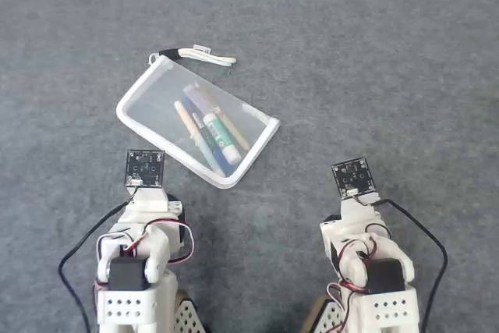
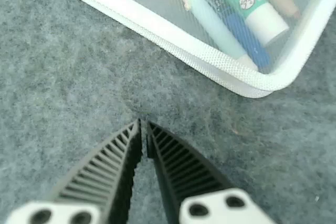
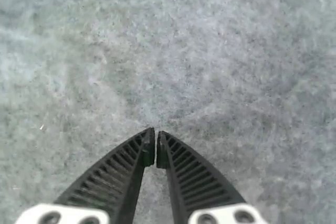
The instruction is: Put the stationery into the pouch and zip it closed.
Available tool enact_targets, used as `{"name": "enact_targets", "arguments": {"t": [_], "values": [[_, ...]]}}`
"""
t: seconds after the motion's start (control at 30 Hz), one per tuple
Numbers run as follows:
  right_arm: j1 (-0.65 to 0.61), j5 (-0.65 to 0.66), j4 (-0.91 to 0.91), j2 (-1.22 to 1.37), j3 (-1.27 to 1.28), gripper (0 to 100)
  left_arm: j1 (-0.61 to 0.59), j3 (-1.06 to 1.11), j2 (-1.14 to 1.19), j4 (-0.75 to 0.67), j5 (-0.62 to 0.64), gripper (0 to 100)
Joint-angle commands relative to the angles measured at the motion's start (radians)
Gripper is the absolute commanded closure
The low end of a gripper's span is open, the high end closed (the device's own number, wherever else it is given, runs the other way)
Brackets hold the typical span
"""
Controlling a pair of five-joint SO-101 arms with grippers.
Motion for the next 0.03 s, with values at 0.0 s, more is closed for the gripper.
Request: {"name": "enact_targets", "arguments": {"t": [0.0], "values": [[0.007,-0.011,0.005,-0.01,0.02,99.1,-0.005,-0.013,-0.014,0.005,-0.008,99]]}}
